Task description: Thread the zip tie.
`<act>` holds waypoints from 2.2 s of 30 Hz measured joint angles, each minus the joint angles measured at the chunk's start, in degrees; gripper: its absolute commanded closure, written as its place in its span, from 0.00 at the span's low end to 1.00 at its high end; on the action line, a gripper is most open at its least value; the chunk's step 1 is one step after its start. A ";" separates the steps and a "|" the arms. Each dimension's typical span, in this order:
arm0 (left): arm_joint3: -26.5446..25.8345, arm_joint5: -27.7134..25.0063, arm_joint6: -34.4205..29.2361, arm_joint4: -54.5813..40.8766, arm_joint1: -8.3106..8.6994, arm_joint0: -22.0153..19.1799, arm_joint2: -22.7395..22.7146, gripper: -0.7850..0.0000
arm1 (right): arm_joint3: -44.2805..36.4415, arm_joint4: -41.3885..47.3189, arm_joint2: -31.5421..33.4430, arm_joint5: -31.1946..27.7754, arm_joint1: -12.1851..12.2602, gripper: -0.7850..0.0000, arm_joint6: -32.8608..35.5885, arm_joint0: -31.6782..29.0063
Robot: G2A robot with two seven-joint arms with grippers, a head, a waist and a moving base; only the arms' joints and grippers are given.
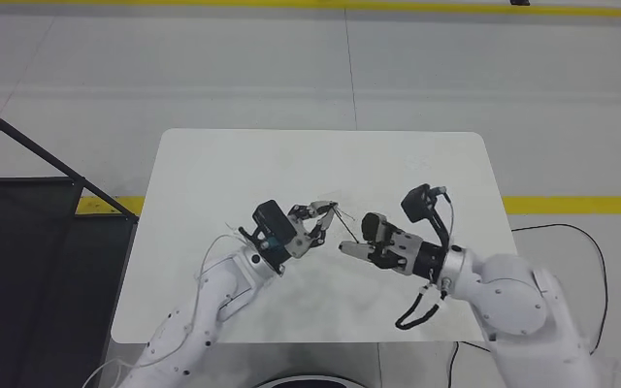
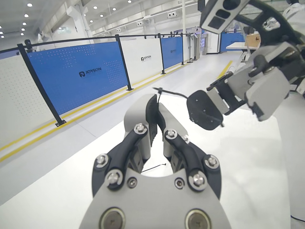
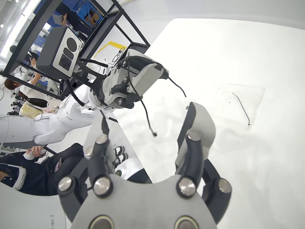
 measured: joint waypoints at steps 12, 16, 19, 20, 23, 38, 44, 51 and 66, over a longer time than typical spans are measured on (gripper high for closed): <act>-0.28 -4.74 -7.37 -13.88 -0.32 -1.48 -1.85 1.00 | 2.50 -5.07 2.28 -1.52 -0.19 0.00 -13.92 -4.11; -0.14 -5.21 -9.58 -16.56 -0.38 -1.94 -1.98 1.00 | 2.50 -4.94 2.29 -1.61 -0.19 0.00 -13.68 -4.10; -0.15 -5.17 -9.41 -16.33 -0.38 -1.92 -1.97 1.00 | 2.46 -4.97 2.20 -1.68 -0.19 0.00 -13.74 -4.13; -0.15 -5.17 -9.41 -16.33 -0.37 -1.91 -1.97 1.00 | 2.45 -4.96 1.89 -2.09 -0.20 0.00 -13.69 -4.17; -0.26 -5.18 -9.58 -16.64 -0.39 -1.76 -1.88 1.00 | 3.96 -5.35 0.38 -3.19 -0.29 0.00 -12.55 -3.09; 0.00 -7.70 -12.75 -25.21 -0.75 -2.19 -1.98 1.00 | 12.30 -6.38 -6.28 -6.49 -1.20 0.00 -11.76 5.12; -0.11 -8.48 -12.28 -27.12 -0.74 -1.87 -2.98 1.00 | 13.41 -6.69 -6.04 -6.95 -1.18 0.00 -12.58 4.88; 0.09 -10.69 -14.20 -29.72 -0.67 -1.85 -3.49 1.00 | 13.46 -5.38 -6.35 -8.17 -1.32 0.15 -13.58 5.31; 0.52 -11.65 -15.26 -30.88 -0.75 -2.18 -3.78 1.00 | 12.76 -5.19 -8.48 -9.64 -1.77 0.55 -14.17 7.47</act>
